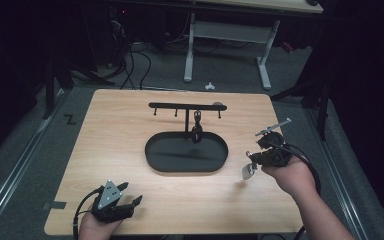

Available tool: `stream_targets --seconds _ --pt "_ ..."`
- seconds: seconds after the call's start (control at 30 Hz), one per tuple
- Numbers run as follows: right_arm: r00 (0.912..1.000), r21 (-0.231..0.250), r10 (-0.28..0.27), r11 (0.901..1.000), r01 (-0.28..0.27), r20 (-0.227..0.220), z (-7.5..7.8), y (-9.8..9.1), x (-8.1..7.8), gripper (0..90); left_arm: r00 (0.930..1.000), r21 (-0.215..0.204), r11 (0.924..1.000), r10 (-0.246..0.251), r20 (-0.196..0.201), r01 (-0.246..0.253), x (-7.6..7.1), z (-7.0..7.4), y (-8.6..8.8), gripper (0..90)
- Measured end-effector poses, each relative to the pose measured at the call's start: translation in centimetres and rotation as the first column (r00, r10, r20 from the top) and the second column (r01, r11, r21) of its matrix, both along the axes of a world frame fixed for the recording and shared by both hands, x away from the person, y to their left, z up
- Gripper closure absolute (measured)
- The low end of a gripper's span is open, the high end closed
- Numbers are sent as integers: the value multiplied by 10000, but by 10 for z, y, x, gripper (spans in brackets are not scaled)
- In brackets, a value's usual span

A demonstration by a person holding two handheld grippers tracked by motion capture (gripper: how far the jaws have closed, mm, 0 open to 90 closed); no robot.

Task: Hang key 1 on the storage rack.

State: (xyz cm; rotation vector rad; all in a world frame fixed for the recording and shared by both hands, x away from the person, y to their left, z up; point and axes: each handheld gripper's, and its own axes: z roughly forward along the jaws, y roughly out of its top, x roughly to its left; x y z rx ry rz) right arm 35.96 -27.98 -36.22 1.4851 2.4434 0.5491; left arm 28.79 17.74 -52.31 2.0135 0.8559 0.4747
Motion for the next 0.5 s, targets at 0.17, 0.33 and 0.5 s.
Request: stream_targets --seconds 0.17,0.33,0.5 --pt "9999 13 133 9999 -134 106 7 13 11 862 10000 0 10000 16 -22 -16 1 0 1 322" --pt "9991 12 323 9995 -324 284 16 29 23 862 10000 -36 10000 30 5 -30 1 0 1 322" --pt "9981 54 437 9990 -440 425 24 41 33 862 10000 -52 10000 20 -41 -20 1 0 2 322"
